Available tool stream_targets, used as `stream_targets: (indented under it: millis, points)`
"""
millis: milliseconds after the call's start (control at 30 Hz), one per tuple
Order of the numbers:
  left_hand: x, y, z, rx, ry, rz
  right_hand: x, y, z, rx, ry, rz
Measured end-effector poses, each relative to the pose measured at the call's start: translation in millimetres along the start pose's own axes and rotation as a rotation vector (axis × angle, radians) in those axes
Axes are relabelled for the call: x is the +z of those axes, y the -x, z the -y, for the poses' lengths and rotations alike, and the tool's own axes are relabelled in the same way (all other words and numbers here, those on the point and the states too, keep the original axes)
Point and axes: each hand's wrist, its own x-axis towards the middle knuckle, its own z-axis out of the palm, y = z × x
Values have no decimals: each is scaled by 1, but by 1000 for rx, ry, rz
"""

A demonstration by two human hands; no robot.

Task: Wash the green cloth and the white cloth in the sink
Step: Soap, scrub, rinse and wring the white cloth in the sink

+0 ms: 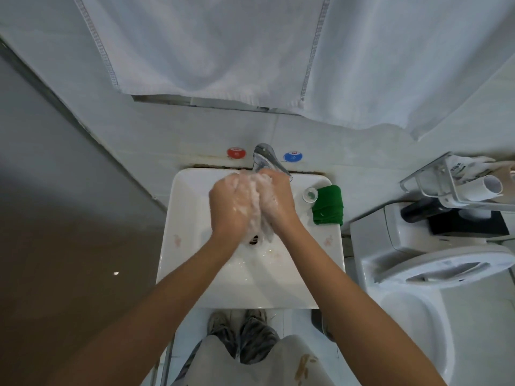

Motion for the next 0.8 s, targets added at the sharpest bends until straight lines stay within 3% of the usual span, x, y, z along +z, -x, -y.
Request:
stream_targets:
  millis: [267, 467, 800]
  points:
    - [-4, -16, -6, -8, -19, -54, 3, 12, -10, -16, 13, -9]
    - [8, 11, 6, 126, -51, -18, 5, 1, -16, 3, 70, -106]
    - [-29, -30, 31, 186, -156, -29, 16, 40, -33, 29, -50, 102]
